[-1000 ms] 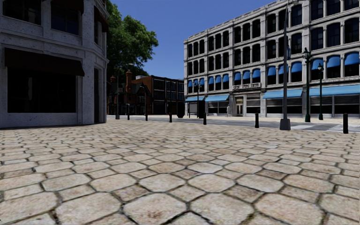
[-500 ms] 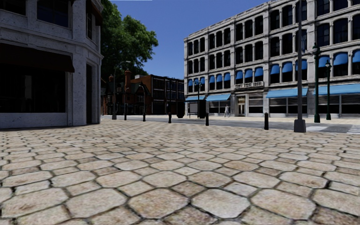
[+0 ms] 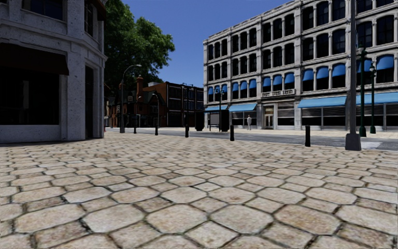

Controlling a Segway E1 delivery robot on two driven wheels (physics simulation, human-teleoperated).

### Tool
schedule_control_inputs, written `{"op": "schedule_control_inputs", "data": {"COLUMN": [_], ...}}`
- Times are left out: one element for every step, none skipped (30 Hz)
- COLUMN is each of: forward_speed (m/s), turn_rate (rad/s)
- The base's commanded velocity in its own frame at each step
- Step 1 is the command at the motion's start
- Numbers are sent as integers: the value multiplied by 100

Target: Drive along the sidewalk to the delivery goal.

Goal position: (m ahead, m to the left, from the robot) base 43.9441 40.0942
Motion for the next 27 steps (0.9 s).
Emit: {"op": "schedule_control_inputs", "data": {"forward_speed": [200, 200, 200, 200, 200, 200, 200, 200, 200, 200, 200, 200, 200, 200, 200, 200, 200, 200, 200, 200, 200, 200, 200, 200, 200, 200, 200], "turn_rate": [0, 0, 0, 0, 0, 0, 0, 0, 0, 0, 0, 0, 0, 0, 0, 0, 0, 0, 0, 0, 0, 0, 0, 0, 0, 0, 0]}}
